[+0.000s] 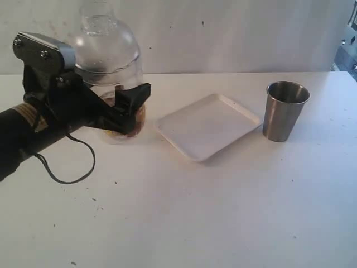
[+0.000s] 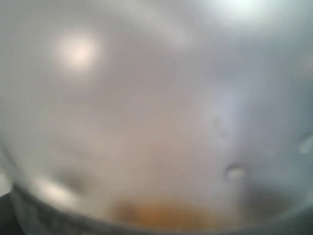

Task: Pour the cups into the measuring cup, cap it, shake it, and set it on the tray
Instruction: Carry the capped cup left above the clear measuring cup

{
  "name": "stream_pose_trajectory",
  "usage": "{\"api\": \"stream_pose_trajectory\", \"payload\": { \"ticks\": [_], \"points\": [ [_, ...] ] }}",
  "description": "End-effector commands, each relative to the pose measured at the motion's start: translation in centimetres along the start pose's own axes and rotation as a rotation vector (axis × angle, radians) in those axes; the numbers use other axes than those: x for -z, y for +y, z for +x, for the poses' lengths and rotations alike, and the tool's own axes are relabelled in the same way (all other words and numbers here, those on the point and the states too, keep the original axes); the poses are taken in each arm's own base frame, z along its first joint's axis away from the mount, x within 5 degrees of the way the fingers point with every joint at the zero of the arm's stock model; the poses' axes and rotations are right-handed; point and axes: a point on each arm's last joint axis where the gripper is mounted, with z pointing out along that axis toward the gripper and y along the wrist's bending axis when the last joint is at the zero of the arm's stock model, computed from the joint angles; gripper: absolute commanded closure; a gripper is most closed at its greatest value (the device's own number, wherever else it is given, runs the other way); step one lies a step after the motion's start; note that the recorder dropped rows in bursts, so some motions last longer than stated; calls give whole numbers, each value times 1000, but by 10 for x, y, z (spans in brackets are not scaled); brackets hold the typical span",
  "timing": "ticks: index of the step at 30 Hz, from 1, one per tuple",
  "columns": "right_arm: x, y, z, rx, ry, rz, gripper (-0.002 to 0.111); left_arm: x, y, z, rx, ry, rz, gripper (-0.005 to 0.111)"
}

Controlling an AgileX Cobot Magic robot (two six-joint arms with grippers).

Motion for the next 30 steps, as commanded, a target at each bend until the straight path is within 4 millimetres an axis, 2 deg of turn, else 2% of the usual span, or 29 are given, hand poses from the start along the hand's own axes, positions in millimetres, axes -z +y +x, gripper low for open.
{"api": "stream_pose_trajectory", "payload": {
  "ticks": [1, 7, 15, 20, 26, 30],
  "points": [
    [0, 0, 0, -1, -11, 2, 108, 4, 24, -18, -14, -126, -97, 107],
    [0, 0, 0, -1, -11, 2, 108, 11, 76, -19, 46, -132, -317, 107],
    [0, 0, 0, -1, -9, 2, 108, 12, 135, -41, -73, 21, -482, 107],
    [0, 0, 0, -1, -9, 2, 108, -9, 150, -41, -292, 170, -450, 107],
    [0, 0, 0, -1, -11, 2, 108, -41, 164, -25, -375, 279, -413, 107],
    [0, 0, 0, -1, -11, 2, 108, -60, 173, -17, -611, 344, -373, 107]
  ]
}}
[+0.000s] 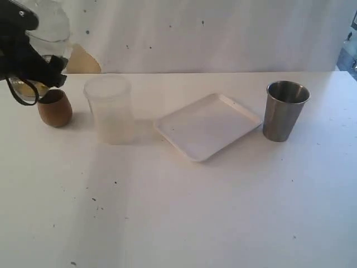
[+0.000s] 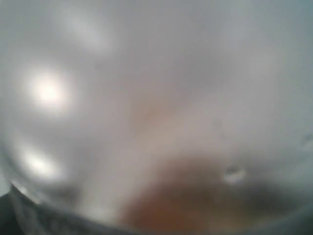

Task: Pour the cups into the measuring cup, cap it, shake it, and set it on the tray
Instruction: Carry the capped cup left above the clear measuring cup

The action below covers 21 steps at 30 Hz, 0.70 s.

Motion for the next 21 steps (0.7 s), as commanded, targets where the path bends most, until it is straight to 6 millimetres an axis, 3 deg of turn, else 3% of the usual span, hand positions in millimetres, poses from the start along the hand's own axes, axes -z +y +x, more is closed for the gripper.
{"api": "stream_pose_trajectory", "payload": {
  "ticks": [1, 10, 21],
  "points": [
    [0, 0, 0, -1, -11, 2, 108, -18, 7, -14, -253, -66, -46, 107],
    [0, 0, 0, -1, -9, 2, 108, -44, 7, -15, -524, -52, -47, 107],
    [0, 0, 0, -1, -9, 2, 108, -49, 5, -12, -780, -39, -45, 107]
  ]
}}
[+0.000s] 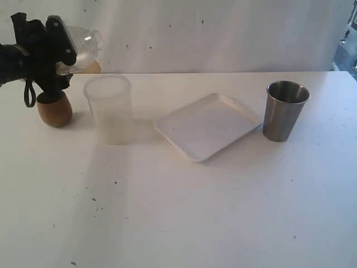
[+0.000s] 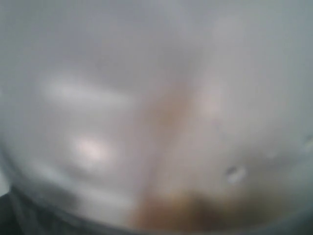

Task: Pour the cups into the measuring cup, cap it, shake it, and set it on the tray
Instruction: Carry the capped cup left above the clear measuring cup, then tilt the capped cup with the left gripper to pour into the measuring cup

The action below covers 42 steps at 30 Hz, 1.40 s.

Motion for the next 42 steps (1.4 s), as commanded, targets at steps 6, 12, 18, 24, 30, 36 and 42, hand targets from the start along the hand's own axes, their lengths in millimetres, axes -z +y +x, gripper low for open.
{"api": "stream_pose_trajectory", "payload": {
  "ticks": [6, 12, 18, 24, 30, 36, 42],
  "points": [
    [0, 0, 0, -1, -9, 2, 108, 4, 17, -7, -259, -27, -103, 107],
    [0, 0, 0, -1, -9, 2, 108, 4, 17, -7, -351, -23, -107, 107],
    [0, 0, 0, -1, -9, 2, 108, 5, 24, -10, -436, -29, -186, 107],
    [0, 0, 0, -1, -9, 2, 108, 6, 26, -10, -456, -28, -212, 107],
    [0, 0, 0, -1, -9, 2, 108, 6, 31, 2, -449, 2, -216, 107],
    [0, 0, 0, -1, -9, 2, 108, 6, 33, 6, -521, 21, -218, 107],
    [0, 0, 0, -1, -9, 2, 108, 6, 33, 6, -569, 25, -217, 107]
  ]
}}
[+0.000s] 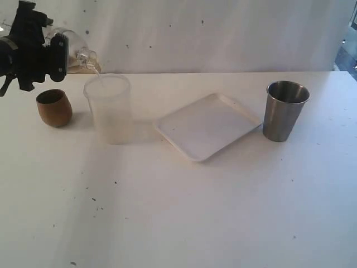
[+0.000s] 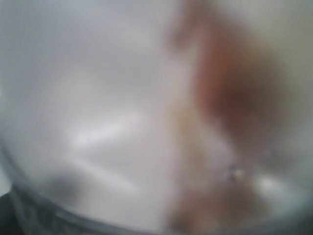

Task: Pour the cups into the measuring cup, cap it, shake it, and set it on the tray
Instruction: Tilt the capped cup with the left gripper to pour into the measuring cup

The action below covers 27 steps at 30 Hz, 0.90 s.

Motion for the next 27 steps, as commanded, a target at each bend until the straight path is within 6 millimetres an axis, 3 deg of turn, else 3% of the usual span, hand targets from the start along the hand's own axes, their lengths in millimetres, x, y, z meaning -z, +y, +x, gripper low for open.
{"api": "stream_pose_trajectory", "payload": {
  "ticks": [1, 27],
  "points": [
    [0, 0, 0, -1, -9, 2, 108, 3, 17, 3, -58, 21, -96, 107],
    [0, 0, 0, 18, -9, 2, 108, 1, 38, 7, -161, 43, -145, 107]
  ]
}}
